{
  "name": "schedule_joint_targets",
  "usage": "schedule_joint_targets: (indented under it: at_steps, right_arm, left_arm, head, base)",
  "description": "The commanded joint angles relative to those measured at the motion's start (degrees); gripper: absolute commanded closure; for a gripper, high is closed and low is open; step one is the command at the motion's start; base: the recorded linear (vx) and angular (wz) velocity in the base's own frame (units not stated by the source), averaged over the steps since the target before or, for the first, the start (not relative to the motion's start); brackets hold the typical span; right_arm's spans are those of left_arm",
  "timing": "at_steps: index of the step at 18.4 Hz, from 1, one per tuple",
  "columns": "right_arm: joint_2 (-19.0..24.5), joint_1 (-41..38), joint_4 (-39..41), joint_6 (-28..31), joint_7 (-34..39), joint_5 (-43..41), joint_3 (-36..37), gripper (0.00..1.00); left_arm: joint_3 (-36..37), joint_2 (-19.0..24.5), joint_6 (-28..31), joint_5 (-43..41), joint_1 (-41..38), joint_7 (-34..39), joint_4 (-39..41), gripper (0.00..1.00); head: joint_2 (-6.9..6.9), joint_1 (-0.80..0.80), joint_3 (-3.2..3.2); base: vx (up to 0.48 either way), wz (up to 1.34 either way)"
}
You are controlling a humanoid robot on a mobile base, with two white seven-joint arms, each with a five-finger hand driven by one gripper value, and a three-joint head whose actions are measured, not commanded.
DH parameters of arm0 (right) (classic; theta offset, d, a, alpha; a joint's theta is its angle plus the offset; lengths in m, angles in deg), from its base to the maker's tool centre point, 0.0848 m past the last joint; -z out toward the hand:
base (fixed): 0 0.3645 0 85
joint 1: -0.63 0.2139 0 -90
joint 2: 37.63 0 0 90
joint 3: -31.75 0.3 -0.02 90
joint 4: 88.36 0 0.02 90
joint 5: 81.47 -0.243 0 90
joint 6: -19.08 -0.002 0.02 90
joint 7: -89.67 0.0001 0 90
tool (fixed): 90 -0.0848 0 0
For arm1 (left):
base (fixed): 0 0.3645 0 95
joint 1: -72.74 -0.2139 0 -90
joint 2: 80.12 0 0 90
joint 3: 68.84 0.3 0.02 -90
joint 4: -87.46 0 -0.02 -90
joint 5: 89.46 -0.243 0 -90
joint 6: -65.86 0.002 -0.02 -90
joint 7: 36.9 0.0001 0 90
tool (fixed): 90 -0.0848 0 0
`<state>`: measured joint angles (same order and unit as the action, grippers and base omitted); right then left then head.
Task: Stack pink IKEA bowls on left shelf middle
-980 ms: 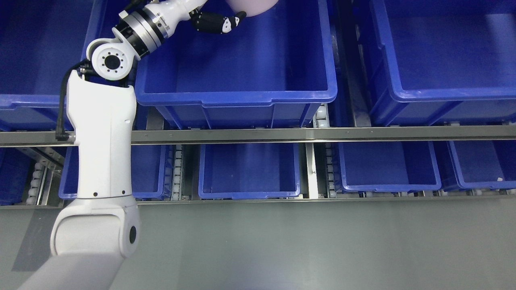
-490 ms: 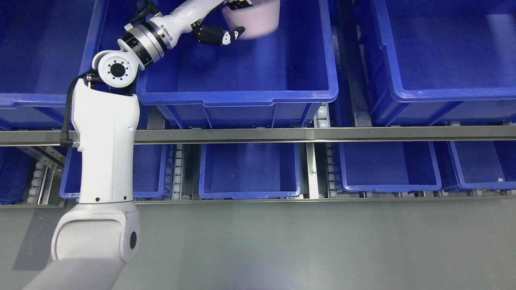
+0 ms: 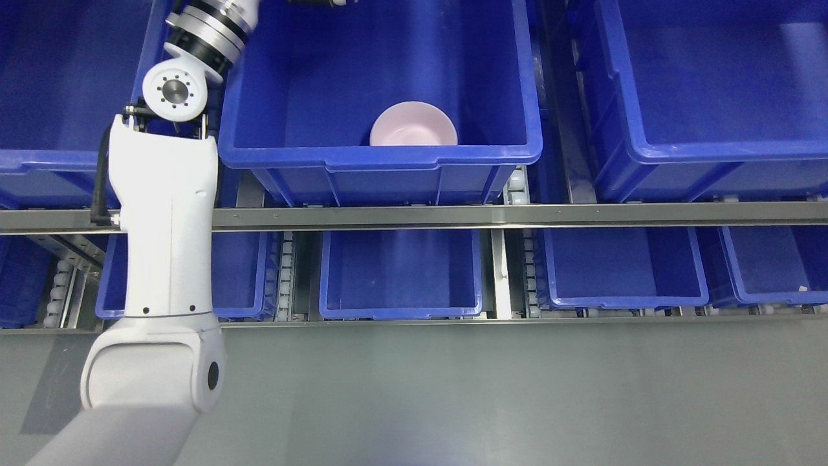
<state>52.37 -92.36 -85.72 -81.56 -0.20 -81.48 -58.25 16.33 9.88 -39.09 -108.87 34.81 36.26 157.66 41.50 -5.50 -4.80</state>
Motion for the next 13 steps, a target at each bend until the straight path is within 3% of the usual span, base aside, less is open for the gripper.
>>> schedule_joint_targets:
  at_steps: [1,4,9,13]
  right_arm:
    - [-1.00,0.01,0.00,0.01,0.05,0.44,0.53,0.00]
    - [-1.00,0.01,0.00,0.01,0.05,0.44,0.53,0.00]
    - [-1.00,0.01,0.00,0.01,0.05,0.44,0.61,0.00]
    - [-1.00,0.01,0.00,0.01,0.05,0.44,0.53,0.00]
  left_arm:
    - [0.00,1.00,7.89,16.76,-0.38,17.02,1.42,0.00]
    - [0.44,1.00,12.13,18.27,-1.26,17.19,5.03,0.00]
    - [6.93,1.00,12.13,18.36,-9.78,19.73,12.58,0.00]
    - [7.91,1.00,12.22,18.27,-10.23,21.06,14.52,0.00]
  head:
    - [0.00,0.00,0.00]
    - [0.00,0.00,0.00]
    - [0.00,0.00,0.00]
    - [0.00,0.00,0.00]
  base:
    - [0.000,0.00]
    - [0.000,0.00]
    - [0.000,0.00]
    - [0.000,0.00]
